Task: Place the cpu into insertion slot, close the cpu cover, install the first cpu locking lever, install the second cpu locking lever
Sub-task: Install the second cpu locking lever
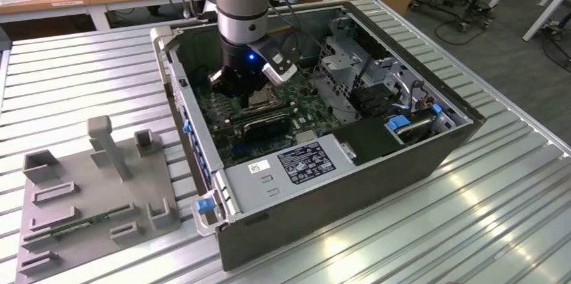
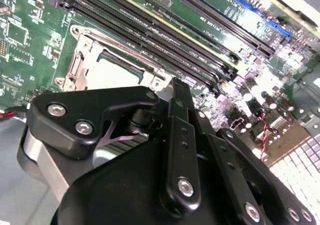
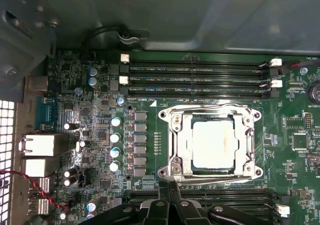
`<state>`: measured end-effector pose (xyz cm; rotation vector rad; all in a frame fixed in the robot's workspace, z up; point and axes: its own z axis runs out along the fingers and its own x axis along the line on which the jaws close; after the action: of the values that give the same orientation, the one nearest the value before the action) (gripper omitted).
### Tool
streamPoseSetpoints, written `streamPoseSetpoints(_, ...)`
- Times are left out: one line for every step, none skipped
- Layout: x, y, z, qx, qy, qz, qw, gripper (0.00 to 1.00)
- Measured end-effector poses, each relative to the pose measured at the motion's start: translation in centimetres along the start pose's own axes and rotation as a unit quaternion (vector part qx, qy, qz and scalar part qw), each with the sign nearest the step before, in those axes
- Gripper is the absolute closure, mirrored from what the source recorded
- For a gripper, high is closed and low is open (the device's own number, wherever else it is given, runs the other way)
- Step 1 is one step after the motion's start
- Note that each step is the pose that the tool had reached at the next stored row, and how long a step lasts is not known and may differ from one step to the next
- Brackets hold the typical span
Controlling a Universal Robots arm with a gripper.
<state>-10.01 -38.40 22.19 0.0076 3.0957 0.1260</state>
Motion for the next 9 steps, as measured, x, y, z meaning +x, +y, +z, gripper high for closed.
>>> streamPoseSetpoints(0.0, 0.0, 0.0, 0.0, 0.0, 0.0, 1.0, 0.89)
streamPoseSetpoints(0.0, 0.0, 0.0, 0.0, 0.0, 0.0, 1.0, 0.89)
streamPoseSetpoints(0.0, 0.0, 0.0, 0.0, 0.0, 0.0, 1.0, 0.89)
streamPoseSetpoints(-0.04, 0.0, -0.01, 0.0001, 0.0001, 0.0, 1.0, 0.89)
streamPoseSetpoints(-0.13, 0.0, -0.01, 0.0001, 0.0001, 0.0, 1.0, 0.89)
streamPoseSetpoints(-0.26, 0.0, 0.0, 0.0001, 0.0001, 0.0, 1.0, 0.89)
streamPoseSetpoints(-0.42, 0.0, 0.01, 0.0001, 0.0001, 0.0, 1.0, 0.89)
streamPoseSetpoints(-0.64, 0.0, 0.02, 0.0001, 0.0001, 0.0, 1.0, 0.89)
streamPoseSetpoints(-0.93, 0.0, 0.03, 0.0001, 0.0002, 0.0, 1.0, 0.89)
